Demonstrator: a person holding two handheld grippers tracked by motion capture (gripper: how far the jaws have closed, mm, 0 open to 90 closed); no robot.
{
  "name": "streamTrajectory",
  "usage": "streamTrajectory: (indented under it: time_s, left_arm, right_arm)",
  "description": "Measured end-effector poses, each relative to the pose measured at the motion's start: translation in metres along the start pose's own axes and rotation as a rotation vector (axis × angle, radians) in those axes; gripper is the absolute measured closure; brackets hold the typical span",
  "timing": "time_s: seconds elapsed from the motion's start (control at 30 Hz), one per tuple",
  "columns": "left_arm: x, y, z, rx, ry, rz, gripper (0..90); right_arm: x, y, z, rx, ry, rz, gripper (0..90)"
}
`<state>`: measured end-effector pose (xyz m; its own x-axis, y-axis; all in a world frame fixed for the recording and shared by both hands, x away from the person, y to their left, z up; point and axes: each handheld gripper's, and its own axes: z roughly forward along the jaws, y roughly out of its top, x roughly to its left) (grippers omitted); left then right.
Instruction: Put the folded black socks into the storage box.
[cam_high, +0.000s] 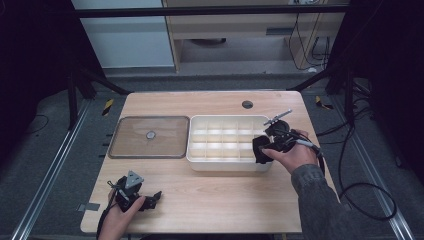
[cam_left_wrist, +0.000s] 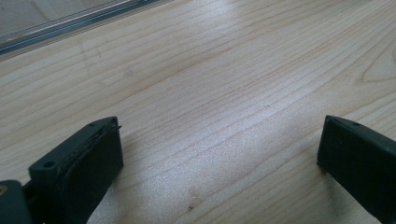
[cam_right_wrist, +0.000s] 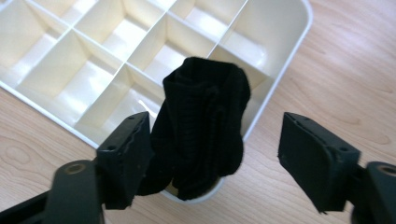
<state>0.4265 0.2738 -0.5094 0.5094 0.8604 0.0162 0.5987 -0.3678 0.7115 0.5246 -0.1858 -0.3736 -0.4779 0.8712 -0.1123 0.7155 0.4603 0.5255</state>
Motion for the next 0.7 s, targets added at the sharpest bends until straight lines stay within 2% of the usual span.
streamTrajectory:
  time_s: [0.17, 0.43, 0.6, 0.7]
  left_arm:
    - [0.000, 0.000, 0.000, 0.000, 0.000, 0.001, 0.0]
    - [0.000, 0.000, 0.000, 0.000, 0.000, 0.003, 0.0]
    - [0.000, 0.000, 0.000, 0.000, 0.000, 0.004, 0.0]
    - [0.000, 0.000, 0.000, 0.001, 0.000, 0.003, 0.0]
  right_arm:
    - [-0.009, 0.000, -0.012, -0.024, 0.000, 0.034, 14.6]
    - [-0.018, -0.002, -0.032, -0.060, 0.012, 0.052, 8.3]
    - [-0.026, -0.002, -0.043, -0.076, 0.005, 0.055, 22.0]
    - [-0.030, 0.000, -0.050, -0.077, 0.000, 0.053, 36.1]
